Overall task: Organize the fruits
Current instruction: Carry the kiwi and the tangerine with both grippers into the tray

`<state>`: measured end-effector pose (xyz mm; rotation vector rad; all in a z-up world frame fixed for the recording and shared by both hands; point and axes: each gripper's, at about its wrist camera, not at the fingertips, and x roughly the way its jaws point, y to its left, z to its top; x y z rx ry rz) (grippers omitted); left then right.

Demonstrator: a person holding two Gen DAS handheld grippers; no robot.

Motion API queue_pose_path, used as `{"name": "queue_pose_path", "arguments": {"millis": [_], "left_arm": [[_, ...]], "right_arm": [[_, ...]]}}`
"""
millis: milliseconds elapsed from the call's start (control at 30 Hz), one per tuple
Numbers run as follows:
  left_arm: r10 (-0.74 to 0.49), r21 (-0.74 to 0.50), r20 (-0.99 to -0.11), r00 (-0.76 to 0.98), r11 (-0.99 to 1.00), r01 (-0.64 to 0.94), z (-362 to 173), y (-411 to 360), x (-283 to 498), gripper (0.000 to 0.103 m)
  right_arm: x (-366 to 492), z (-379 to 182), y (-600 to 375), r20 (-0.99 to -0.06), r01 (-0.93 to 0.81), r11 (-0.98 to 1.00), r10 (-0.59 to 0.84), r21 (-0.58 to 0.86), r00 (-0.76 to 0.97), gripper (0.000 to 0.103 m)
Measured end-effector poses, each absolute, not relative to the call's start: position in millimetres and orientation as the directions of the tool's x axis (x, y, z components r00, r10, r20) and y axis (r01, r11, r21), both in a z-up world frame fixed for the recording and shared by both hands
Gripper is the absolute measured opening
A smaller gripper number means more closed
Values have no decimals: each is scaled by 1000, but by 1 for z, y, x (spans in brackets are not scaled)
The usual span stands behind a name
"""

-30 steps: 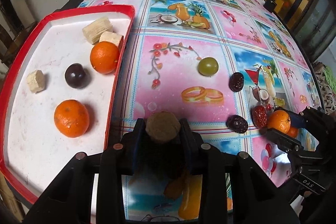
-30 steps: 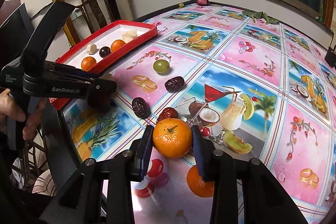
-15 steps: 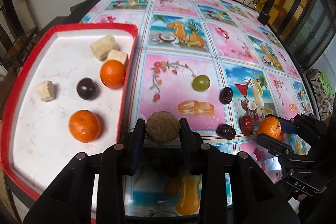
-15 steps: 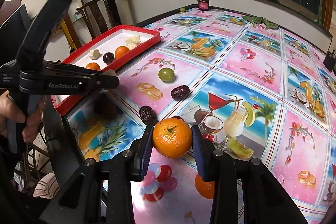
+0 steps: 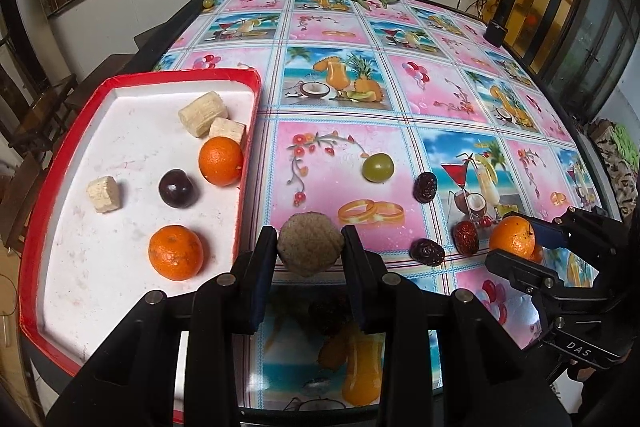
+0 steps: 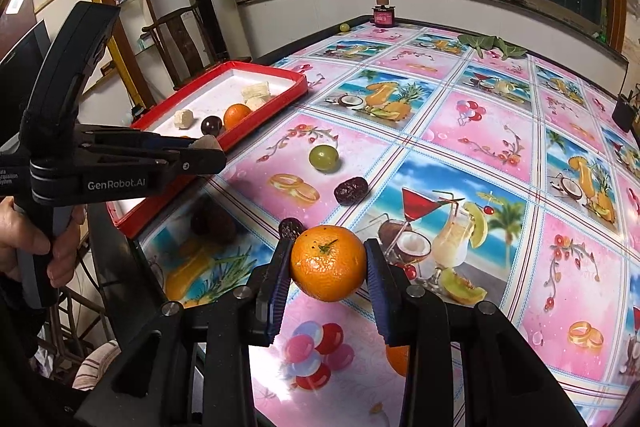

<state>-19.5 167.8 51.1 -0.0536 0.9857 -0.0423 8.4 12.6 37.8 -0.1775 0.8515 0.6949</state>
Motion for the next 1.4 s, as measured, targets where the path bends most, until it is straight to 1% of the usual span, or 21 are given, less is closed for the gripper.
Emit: {"name": "queue_pose_path", "arguments": {"millis": [267,500,800,1033,1267,1400], "left_arm": [[-77,-100,-808,584,995,-7,68,189,-38,30],[-39,-107,-794,607,991,-76,82,232,-52,31],[-2,-108,-823,568,982,-153,67,278,-56,31],[18,-110,-842,539,973,-203,51,305,-58,31],[4,-120,-845,535,973,-197,43,310,-50,31],[-2,-122,-847,532,974,-191,40,312,-43,31]], "right_arm": [[5,43,20,-736,-631,765,501,130,455,36],[1,50,31,-729,-647,751,516,132,450,36],[-6,55,61,-718,-682,706,574,191,394,36],[-9,64,105,-715,-746,638,612,193,339,36],[-6,72,137,-723,-787,597,611,155,321,36],[9,78,154,-721,-795,584,620,161,310,36]]}}
